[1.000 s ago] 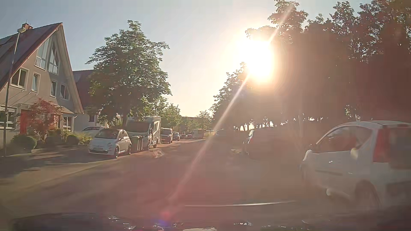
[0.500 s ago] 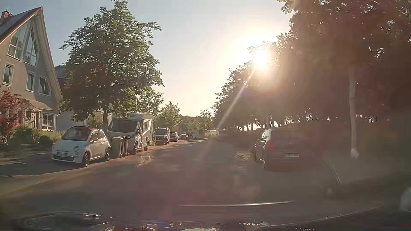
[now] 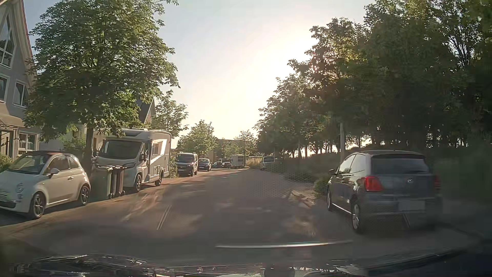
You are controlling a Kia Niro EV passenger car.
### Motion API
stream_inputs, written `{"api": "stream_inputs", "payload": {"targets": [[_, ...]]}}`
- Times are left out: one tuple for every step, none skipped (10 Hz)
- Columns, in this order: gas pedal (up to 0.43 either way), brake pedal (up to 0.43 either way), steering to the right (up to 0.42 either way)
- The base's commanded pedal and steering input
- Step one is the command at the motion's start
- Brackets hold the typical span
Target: Follow the waypoints while adhering to traffic rules and regulations
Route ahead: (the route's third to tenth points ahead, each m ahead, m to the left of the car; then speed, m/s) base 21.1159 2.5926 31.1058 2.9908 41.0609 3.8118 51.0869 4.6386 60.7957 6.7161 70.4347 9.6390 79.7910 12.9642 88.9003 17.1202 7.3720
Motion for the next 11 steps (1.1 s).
{"api": "stream_inputs", "payload": {"targets": [[0.079, 0.000, -0.001], [0.079, 0.000, -0.001], [0.079, 0.000, -0.001], [0.079, 0.000, -0.001], [0.079, 0.000, -0.001], [0.087, 0.000, -0.001], [0.087, 0.000, -0.001], [0.087, 0.000, -0.002], [0.087, 0.000, -0.002], [0.087, 0.000, -0.002], [0.087, 0.000, -0.002]]}}
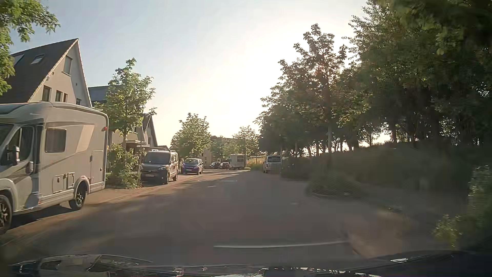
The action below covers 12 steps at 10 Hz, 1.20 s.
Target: Follow the waypoints while adhering to traffic rules and regulations
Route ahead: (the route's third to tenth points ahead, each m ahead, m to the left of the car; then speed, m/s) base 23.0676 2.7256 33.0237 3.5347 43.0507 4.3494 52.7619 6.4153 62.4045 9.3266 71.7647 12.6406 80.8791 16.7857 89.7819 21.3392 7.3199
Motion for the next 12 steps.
{"api": "stream_inputs", "payload": {"targets": [[0.087, 0.000, -0.003], [0.087, 0.000, -0.008], [0.087, 0.000, -0.009], [0.087, 0.000, -0.010], [0.087, 0.000, -0.009], [0.087, 0.000, -0.008], [0.087, 0.000, -0.008], [0.087, 0.000, -0.008], [0.087, 0.000, -0.008], [0.087, 0.000, -0.008], [0.087, 0.000, -0.008], [0.087, 0.000, -0.008]]}}
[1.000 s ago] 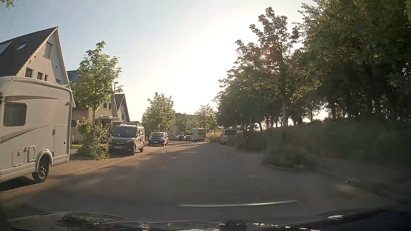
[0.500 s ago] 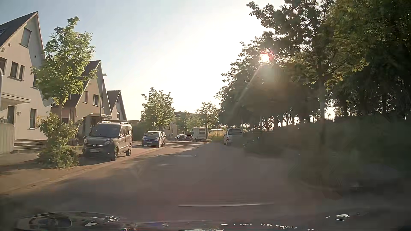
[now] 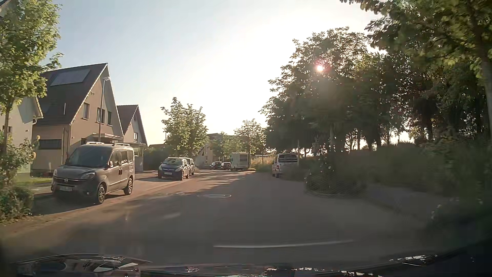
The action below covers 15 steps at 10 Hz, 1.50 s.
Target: Follow the waypoints while adhering to traffic rules and regulations
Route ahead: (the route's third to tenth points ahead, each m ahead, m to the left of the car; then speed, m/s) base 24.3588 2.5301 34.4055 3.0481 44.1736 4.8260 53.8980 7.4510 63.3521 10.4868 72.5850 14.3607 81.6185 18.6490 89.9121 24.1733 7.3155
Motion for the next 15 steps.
{"api": "stream_inputs", "payload": {"targets": [[0.087, 0.000, -0.008], [0.087, 0.000, -0.007], [0.087, 0.000, -0.006], [0.087, 0.000, -0.006], [0.087, 0.000, -0.006], [0.087, 0.000, -0.005], [0.087, 0.000, -0.005], [0.087, 0.000, -0.004], [0.087, 0.000, -0.004], [0.087, 0.000, -0.004], [0.087, 0.000, -0.004], [0.087, 0.000, -0.004], [0.087, 0.000, -0.004], [0.087, 0.000, -0.004], [0.087, 0.000, -0.004]]}}
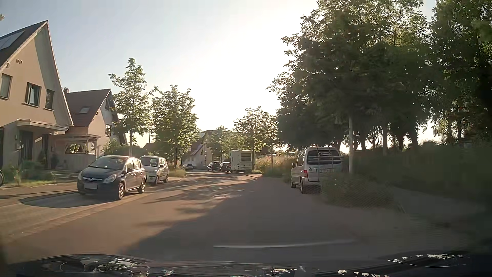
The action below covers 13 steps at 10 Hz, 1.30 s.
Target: Follow the waypoints while adhering to traffic rules and regulations
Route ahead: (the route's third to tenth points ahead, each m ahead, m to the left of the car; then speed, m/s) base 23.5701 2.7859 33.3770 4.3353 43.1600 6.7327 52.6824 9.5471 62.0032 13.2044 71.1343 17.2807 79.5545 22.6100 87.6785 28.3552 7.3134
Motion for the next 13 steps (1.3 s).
{"api": "stream_inputs", "payload": {"targets": [[0.087, 0.000, -0.004], [0.087, 0.000, -0.004], [0.079, 0.000, -0.006], [0.079, 0.000, -0.009], [0.079, 0.000, -0.011], [0.079, 0.000, -0.012], [0.079, 0.000, -0.012], [0.079, 0.000, -0.013], [0.079, 0.000, -0.014], [0.079, 0.000, -0.014], [0.079, 0.000, -0.014], [0.079, 0.000, -0.016], [0.047, 0.000, -0.016]]}}
